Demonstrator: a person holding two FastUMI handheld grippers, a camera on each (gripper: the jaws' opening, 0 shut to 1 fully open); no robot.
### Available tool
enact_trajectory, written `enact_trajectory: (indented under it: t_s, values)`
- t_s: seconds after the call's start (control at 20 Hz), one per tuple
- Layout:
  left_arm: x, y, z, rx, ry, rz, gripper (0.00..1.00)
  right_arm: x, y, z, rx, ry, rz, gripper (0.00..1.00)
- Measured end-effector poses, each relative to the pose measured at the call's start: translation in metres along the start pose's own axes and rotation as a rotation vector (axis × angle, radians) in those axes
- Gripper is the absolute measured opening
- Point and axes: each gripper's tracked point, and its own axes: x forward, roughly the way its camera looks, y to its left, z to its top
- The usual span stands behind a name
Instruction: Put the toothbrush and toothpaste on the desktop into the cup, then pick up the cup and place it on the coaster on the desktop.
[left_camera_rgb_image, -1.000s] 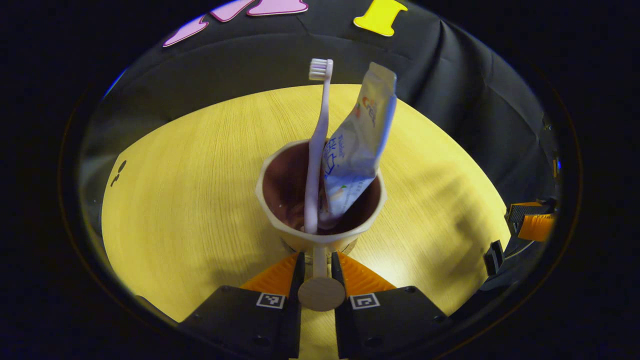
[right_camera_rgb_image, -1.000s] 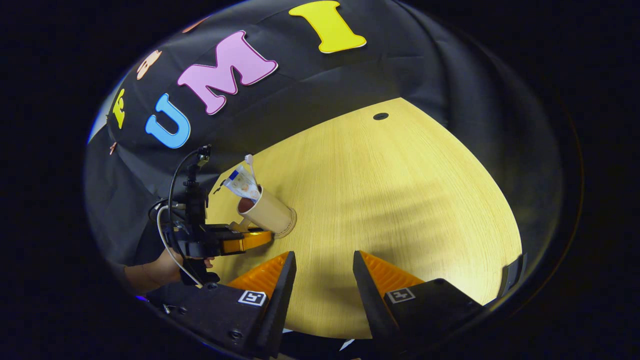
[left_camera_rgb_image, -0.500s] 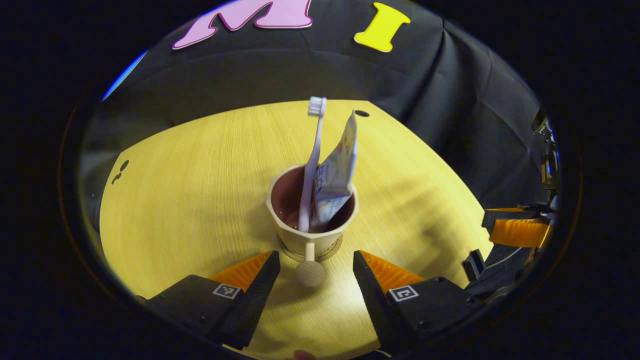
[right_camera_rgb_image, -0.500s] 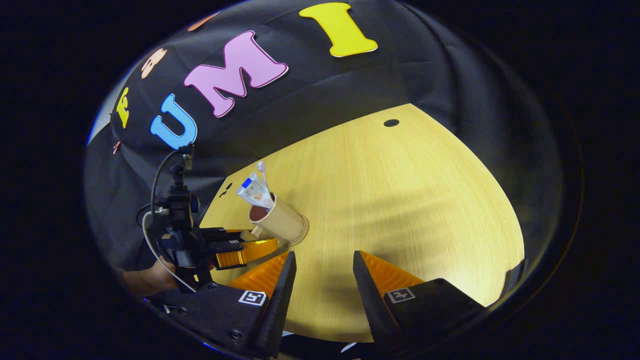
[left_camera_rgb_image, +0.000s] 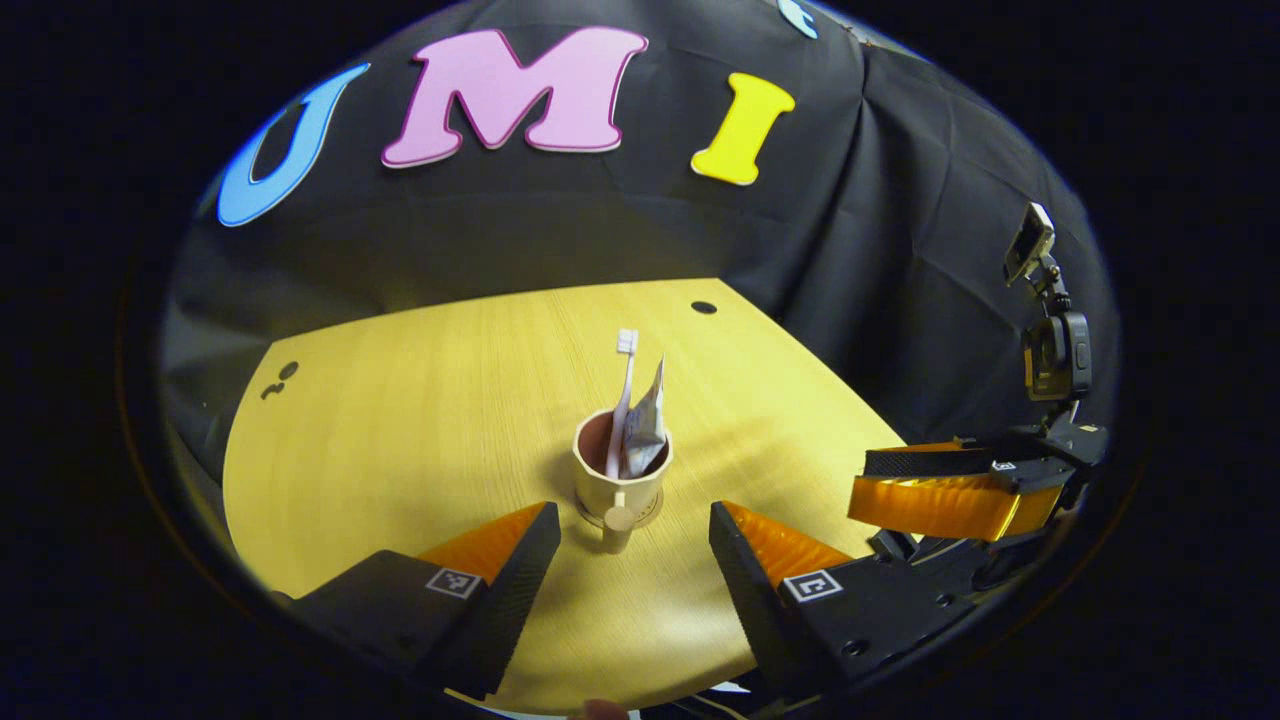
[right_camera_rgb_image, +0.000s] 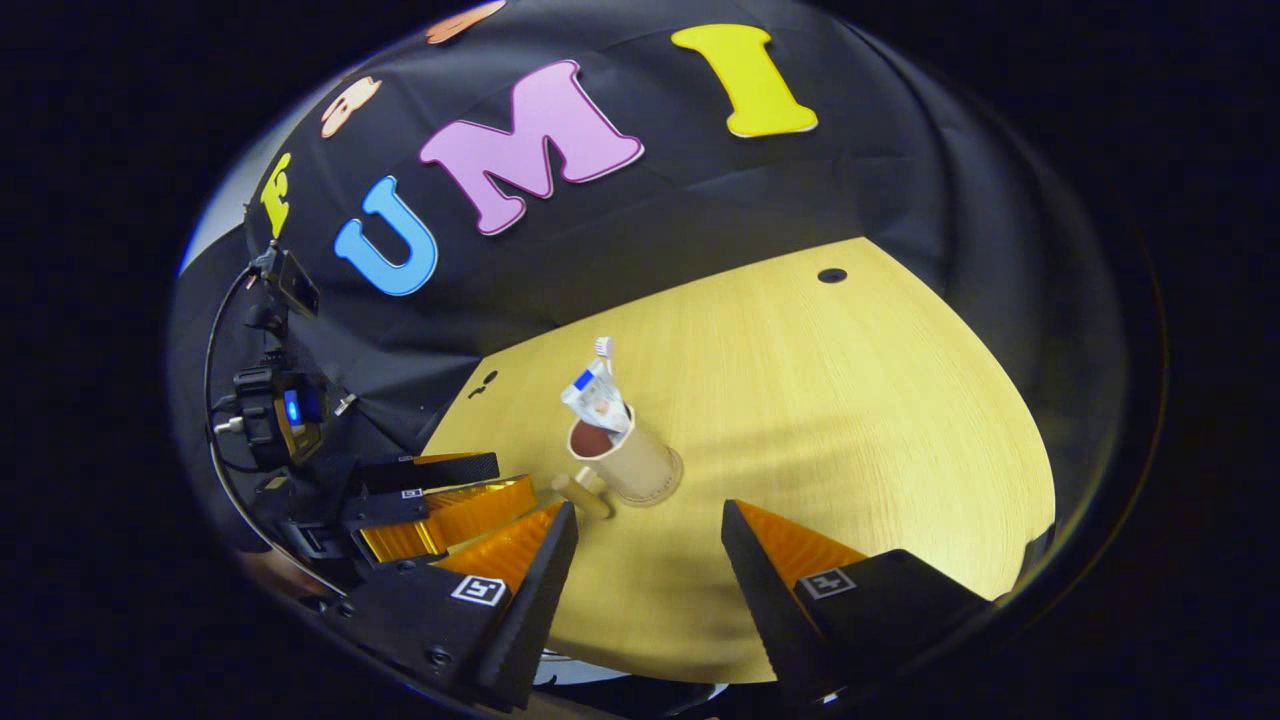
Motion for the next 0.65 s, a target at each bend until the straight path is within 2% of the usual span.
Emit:
enact_trajectory:
  t_s: [0.25,0.65]
  values:
    - [-0.032,0.009,0.017,-0.005,-0.084,0.015,0.94,0.000,0.037,0.014,-0.058,-0.041,0.017,0.90]
    - [-0.071,0.021,0.017,-0.019,-0.140,0.035,0.94,0.004,0.077,0.015,-0.117,-0.062,0.038,0.89]
